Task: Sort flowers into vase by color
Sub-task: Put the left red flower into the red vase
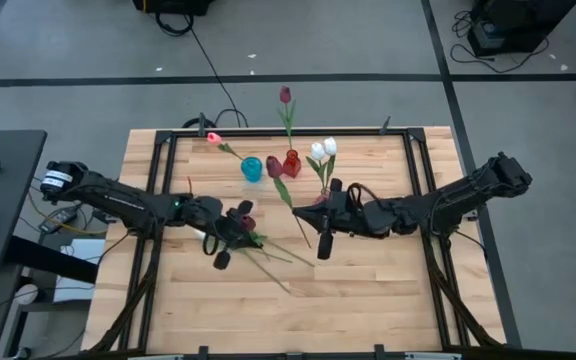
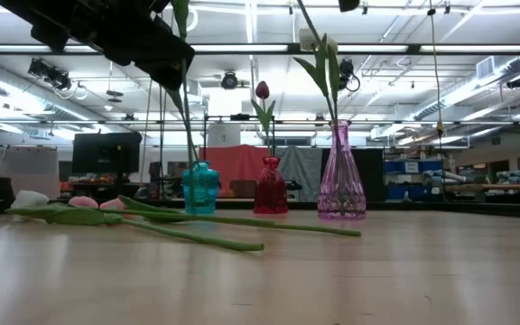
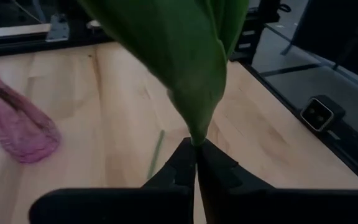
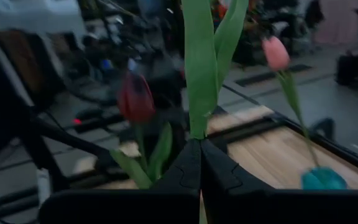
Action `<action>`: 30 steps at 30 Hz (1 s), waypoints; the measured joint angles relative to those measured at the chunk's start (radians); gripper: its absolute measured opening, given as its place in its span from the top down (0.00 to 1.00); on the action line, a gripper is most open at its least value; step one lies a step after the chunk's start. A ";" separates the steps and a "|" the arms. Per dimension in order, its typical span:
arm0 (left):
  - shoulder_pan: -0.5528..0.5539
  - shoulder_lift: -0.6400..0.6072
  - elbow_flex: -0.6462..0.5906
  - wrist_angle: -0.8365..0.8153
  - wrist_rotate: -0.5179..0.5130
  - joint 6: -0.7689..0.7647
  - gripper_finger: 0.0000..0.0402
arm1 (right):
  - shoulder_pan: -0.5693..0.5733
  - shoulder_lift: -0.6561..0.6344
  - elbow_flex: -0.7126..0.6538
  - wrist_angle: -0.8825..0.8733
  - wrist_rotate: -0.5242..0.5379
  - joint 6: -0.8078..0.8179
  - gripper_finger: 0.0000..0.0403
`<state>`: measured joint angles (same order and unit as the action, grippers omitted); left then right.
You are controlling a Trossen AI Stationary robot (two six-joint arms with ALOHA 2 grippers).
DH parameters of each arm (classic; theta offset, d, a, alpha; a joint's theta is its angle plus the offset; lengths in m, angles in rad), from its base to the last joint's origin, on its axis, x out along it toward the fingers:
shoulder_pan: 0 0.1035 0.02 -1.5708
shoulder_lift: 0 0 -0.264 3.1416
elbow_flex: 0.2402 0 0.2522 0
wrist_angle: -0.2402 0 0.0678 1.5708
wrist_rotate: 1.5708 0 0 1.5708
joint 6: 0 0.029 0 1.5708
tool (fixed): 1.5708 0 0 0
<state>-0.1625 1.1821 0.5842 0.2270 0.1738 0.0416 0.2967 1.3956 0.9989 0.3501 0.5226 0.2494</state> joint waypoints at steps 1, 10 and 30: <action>-0.006 0.010 0.000 0.009 0.000 0.000 0.97 | -0.004 0.000 0.000 0.025 -0.016 -0.012 0.98; -0.044 0.042 -0.039 0.087 -0.002 -0.002 0.97 | -0.033 0.000 0.000 0.094 -0.071 -0.040 0.98; -0.043 -0.064 -0.289 0.223 -0.025 -0.071 0.96 | -0.041 0.000 0.000 0.118 -0.070 -0.032 0.98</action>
<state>-0.2058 1.1185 0.2956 0.4501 0.1486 -0.0295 0.2561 1.3956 0.9989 0.4681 0.4526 0.2173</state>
